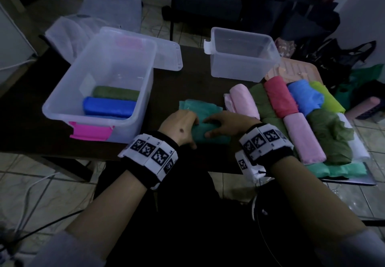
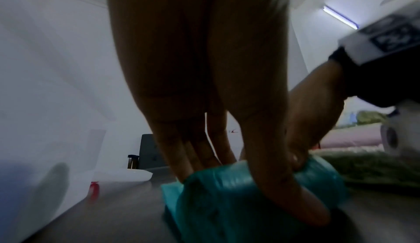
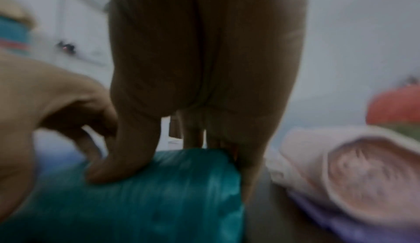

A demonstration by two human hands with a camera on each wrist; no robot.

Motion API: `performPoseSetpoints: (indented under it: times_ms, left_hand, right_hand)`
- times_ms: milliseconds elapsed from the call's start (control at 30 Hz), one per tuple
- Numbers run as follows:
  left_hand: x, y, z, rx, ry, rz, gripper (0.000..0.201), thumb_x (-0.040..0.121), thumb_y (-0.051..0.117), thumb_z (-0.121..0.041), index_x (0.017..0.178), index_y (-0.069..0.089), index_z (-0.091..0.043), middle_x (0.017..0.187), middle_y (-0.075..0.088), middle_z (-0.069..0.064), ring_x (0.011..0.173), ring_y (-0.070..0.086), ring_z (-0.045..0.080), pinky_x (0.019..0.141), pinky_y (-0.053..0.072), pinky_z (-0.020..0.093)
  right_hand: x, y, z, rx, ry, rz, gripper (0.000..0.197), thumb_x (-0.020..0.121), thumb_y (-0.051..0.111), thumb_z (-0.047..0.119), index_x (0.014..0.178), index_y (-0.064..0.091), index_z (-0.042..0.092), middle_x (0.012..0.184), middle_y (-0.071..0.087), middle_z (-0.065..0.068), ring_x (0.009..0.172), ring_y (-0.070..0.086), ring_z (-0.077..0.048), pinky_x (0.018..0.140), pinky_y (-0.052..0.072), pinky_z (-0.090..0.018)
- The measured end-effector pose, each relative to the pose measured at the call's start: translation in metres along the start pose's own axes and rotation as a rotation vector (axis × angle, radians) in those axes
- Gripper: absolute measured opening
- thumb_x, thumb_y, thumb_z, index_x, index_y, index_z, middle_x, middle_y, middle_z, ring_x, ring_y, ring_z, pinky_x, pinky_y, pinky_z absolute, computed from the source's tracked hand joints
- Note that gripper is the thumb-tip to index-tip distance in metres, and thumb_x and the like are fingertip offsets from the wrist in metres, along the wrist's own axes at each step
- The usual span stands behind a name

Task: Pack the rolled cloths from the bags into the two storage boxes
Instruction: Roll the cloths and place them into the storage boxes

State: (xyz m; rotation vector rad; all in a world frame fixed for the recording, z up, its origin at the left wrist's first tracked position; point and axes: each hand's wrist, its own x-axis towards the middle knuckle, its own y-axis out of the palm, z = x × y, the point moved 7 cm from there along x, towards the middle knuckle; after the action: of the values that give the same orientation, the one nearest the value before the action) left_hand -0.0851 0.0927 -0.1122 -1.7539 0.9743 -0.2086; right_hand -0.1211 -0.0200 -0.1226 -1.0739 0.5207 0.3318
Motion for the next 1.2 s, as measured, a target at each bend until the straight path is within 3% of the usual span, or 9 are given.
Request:
performPoseSetpoints:
  times_ms: [67, 133, 200, 300, 500, 700, 833, 967, 1200]
  left_hand:
    - [0.002, 0.0, 0.002, 0.007, -0.008, 0.009, 0.072, 0.066, 0.084, -0.019, 0.129, 0.05, -0.014, 0.132, 0.05, 0.007, 0.12, 0.05, 0.024, 0.096, 0.044, 0.033]
    - [0.007, -0.001, 0.005, -0.016, -0.026, 0.018, 0.069, 0.067, 0.083, -0.017, 0.129, 0.052, -0.015, 0.131, 0.052, 0.008, 0.117, 0.053, 0.025, 0.095, 0.046, 0.034]
    - [0.012, -0.001, 0.009, -0.032, -0.048, 0.025, 0.066, 0.068, 0.082, -0.019, 0.127, 0.053, -0.017, 0.13, 0.052, 0.008, 0.116, 0.054, 0.026, 0.094, 0.046, 0.034]
    - [0.016, -0.001, 0.014, -0.059, -0.072, 0.03, 0.06, 0.072, 0.078, -0.021, 0.123, 0.047, -0.017, 0.129, 0.05, 0.009, 0.114, 0.053, 0.026, 0.094, 0.046, 0.036]
    - [0.018, -0.004, 0.01, -0.003, -0.013, -0.021, 0.068, 0.066, 0.083, -0.028, 0.125, 0.051, -0.019, 0.133, 0.045, 0.005, 0.122, 0.044, 0.023, 0.101, 0.041, 0.035]
    - [0.013, -0.004, 0.005, 0.034, 0.03, -0.096, 0.066, 0.065, 0.082, -0.016, 0.12, 0.046, -0.014, 0.127, 0.047, 0.007, 0.118, 0.044, 0.023, 0.095, 0.041, 0.035]
    - [0.011, -0.005, 0.011, 0.003, 0.0, -0.055, 0.061, 0.067, 0.081, -0.016, 0.119, 0.05, -0.017, 0.128, 0.051, 0.006, 0.115, 0.051, 0.022, 0.092, 0.042, 0.032]
    - [0.008, -0.002, 0.013, -0.034, -0.034, 0.07, 0.064, 0.061, 0.086, -0.022, 0.117, 0.055, -0.02, 0.125, 0.052, 0.003, 0.112, 0.054, 0.021, 0.094, 0.047, 0.034]
    - [-0.001, 0.007, 0.013, -0.058, -0.031, 0.144, 0.066, 0.063, 0.085, -0.024, 0.121, 0.053, -0.022, 0.125, 0.047, 0.004, 0.112, 0.051, 0.021, 0.082, 0.043, 0.027]
  right_hand:
    - [-0.003, -0.008, -0.001, 0.0, 0.015, -0.166, 0.059, 0.081, 0.07, 0.034, 0.132, 0.046, 0.017, 0.136, 0.044, -0.005, 0.124, 0.042, -0.02, 0.104, 0.033, -0.031]
    - [-0.011, -0.008, 0.007, -0.073, -0.003, -0.315, 0.046, 0.084, 0.067, 0.03, 0.125, 0.05, 0.018, 0.132, 0.043, -0.004, 0.124, 0.04, -0.021, 0.105, 0.034, -0.034]
    - [-0.018, 0.005, 0.019, -0.169, -0.033, -0.368, 0.039, 0.091, 0.058, 0.024, 0.127, 0.048, 0.014, 0.132, 0.045, -0.007, 0.124, 0.041, -0.024, 0.104, 0.034, -0.035]
    - [-0.023, 0.029, 0.027, -0.217, -0.049, -0.398, 0.054, 0.093, 0.053, 0.031, 0.139, 0.035, 0.009, 0.139, 0.039, -0.011, 0.129, 0.036, -0.027, 0.109, 0.028, -0.037]
    - [-0.014, 0.029, 0.025, -0.309, -0.032, -0.365, 0.079, 0.082, 0.063, 0.033, 0.145, 0.022, 0.008, 0.145, 0.032, -0.011, 0.135, 0.029, -0.027, 0.115, 0.017, -0.039]
    - [0.0, 0.017, 0.022, -0.303, 0.025, -0.307, 0.077, 0.079, 0.064, 0.038, 0.14, 0.028, 0.009, 0.138, 0.037, -0.011, 0.13, 0.034, -0.027, 0.109, 0.022, -0.037]
    - [0.002, 0.013, 0.023, -0.286, 0.011, -0.306, 0.067, 0.08, 0.059, 0.05, 0.13, 0.039, 0.01, 0.135, 0.043, -0.01, 0.127, 0.038, -0.027, 0.106, 0.026, -0.038]
    - [-0.006, 0.026, 0.021, -0.287, -0.024, -0.258, 0.072, 0.078, 0.059, 0.061, 0.128, 0.041, 0.012, 0.134, 0.044, -0.009, 0.123, 0.041, -0.025, 0.101, 0.028, -0.036]
    - [-0.01, 0.025, 0.017, -0.25, -0.047, -0.147, 0.098, 0.065, 0.072, 0.064, 0.142, 0.029, 0.019, 0.149, 0.016, -0.007, 0.136, 0.021, -0.027, 0.11, 0.022, -0.039]
